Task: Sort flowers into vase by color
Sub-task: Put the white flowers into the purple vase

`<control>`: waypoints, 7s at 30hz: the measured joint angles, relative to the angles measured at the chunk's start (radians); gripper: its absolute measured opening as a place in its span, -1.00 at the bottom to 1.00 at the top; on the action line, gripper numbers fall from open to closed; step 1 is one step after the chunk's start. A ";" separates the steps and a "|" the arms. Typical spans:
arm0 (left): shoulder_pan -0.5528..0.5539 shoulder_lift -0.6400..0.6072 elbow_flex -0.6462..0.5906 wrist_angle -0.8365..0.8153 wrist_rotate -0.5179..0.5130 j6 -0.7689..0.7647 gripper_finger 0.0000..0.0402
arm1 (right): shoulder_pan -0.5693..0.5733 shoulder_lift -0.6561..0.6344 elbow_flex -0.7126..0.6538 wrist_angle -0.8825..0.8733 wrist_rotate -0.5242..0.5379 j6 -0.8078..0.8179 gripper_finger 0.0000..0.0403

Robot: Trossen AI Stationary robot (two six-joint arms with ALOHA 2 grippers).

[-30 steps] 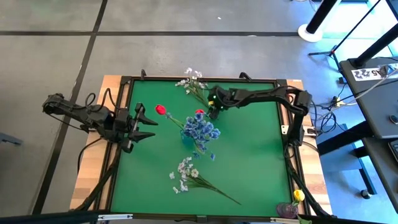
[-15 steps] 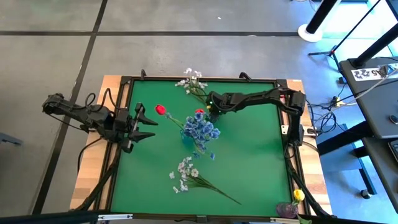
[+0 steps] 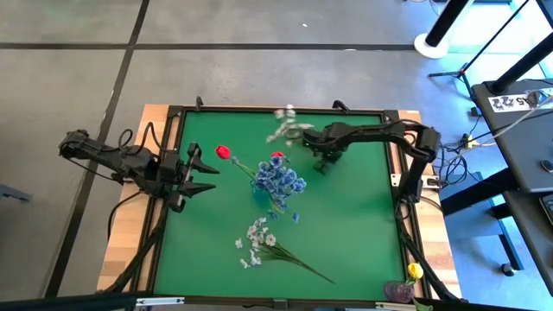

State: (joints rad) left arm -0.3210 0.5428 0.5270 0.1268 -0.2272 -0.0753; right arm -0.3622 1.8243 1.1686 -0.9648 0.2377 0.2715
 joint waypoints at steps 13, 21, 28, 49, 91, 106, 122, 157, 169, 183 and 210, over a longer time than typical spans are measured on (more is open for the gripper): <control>0.000 0.000 0.000 0.000 0.000 0.000 -0.08 | 0.036 -0.068 -0.157 -0.280 -0.028 0.029 -0.27; 0.000 0.000 0.000 -0.001 0.000 0.000 -0.08 | 0.032 -0.069 -0.029 -0.084 0.014 -0.072 0.33; 0.000 0.000 0.000 -0.001 0.000 0.000 -0.08 | -0.043 -0.066 -0.013 0.107 -0.043 -0.157 0.18; 0.000 0.000 0.000 -0.002 0.000 0.000 -0.08 | -0.101 0.037 -0.033 0.154 -0.123 -0.302 -0.87; 0.000 0.000 0.000 -0.001 0.000 0.000 -0.08 | 1.080 -1.132 -0.856 1.542 -0.318 0.006 -0.97; 0.000 0.000 0.000 -0.001 0.000 0.000 -0.08 | 1.377 -1.133 -0.821 1.776 -0.322 -0.011 -0.93; 0.000 0.000 0.000 -0.001 0.000 0.000 -0.08 | 1.378 -1.139 -0.673 1.581 -0.483 -0.032 -0.92; 0.000 0.000 0.000 -0.002 0.000 0.000 -0.08 | 1.554 -1.109 -0.673 1.275 -0.496 -0.255 -0.92; 0.000 0.000 0.000 -0.002 0.000 0.000 -0.08 | 1.554 -1.151 -0.649 1.302 -0.529 -0.250 -0.92; 0.000 0.000 0.000 -0.001 0.000 0.000 -0.08 | 1.553 -1.185 -0.639 1.177 -0.516 -0.270 -0.92; 0.000 0.000 0.000 -0.001 0.000 0.000 -0.08 | 1.553 -1.142 -0.639 1.036 -0.487 -0.055 -0.28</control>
State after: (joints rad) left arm -0.3212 0.5428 0.5270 0.1257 -0.2272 -0.0753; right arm 1.1912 0.6818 0.5297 0.0710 -0.2498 0.2164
